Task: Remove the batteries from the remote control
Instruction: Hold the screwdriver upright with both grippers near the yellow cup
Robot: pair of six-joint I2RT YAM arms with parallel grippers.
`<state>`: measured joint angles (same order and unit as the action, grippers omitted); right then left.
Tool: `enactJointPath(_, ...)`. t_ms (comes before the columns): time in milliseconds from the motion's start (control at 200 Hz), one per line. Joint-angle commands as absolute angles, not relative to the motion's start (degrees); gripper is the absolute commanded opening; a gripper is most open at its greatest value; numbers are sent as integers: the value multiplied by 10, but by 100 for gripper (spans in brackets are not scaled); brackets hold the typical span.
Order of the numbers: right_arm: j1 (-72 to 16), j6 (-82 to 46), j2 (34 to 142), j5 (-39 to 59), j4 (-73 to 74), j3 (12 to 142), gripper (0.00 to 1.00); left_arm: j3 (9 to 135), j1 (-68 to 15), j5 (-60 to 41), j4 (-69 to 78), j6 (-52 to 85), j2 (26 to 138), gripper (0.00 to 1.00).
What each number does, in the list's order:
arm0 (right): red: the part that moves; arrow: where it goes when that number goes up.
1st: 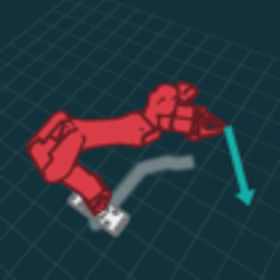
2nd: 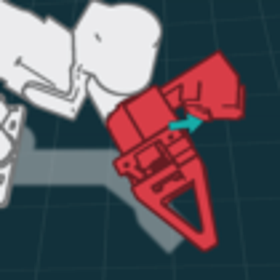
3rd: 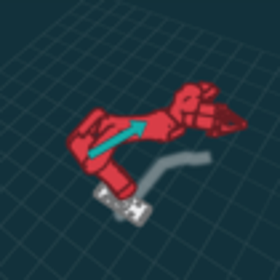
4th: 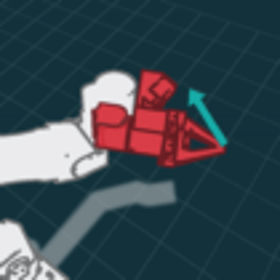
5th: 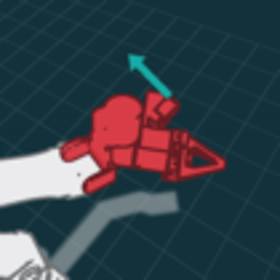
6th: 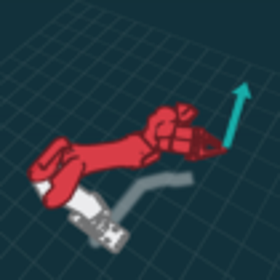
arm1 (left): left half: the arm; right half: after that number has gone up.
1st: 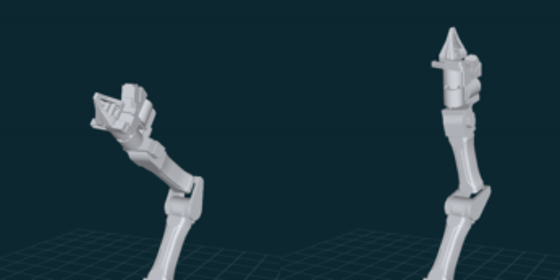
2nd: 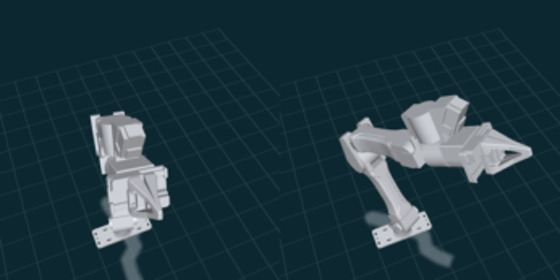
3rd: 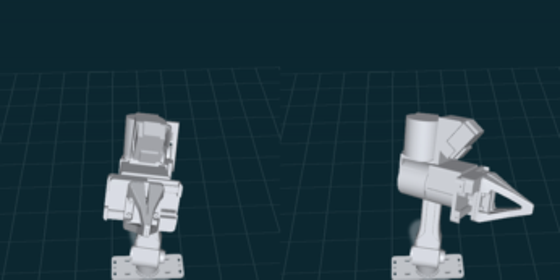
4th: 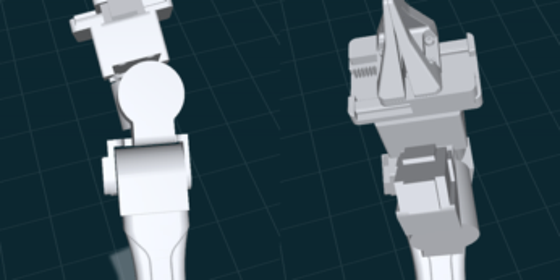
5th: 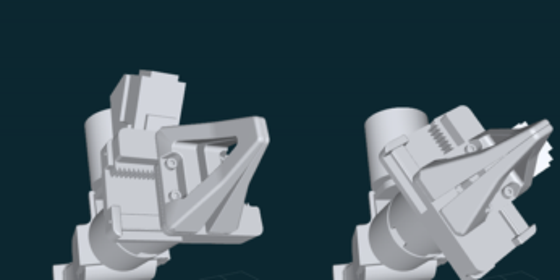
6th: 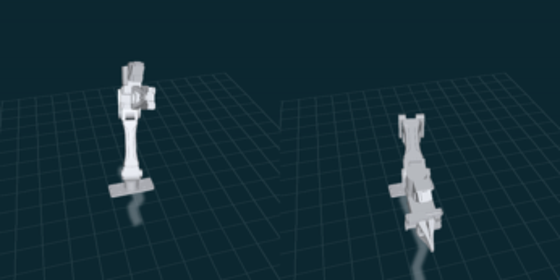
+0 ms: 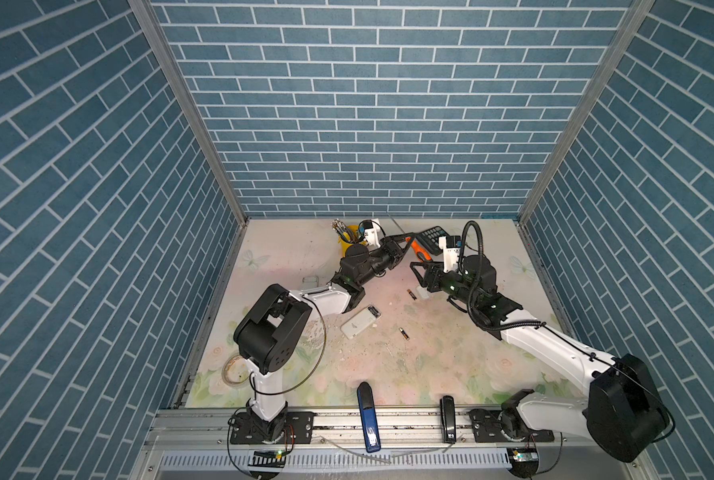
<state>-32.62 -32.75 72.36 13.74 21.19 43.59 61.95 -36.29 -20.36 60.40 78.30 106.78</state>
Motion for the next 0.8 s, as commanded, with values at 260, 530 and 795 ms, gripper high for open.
enactJointPath(260,-325,-334,754,154,339,435,45,616,-369,-196,643,800,1065,0)
enactJointPath(530,-323,-335,776,157,378,446,37,605,-385,-188,662,816,1071,0)
enactJointPath(795,-321,-331,784,159,406,456,39,599,-406,-182,670,825,1081,0)
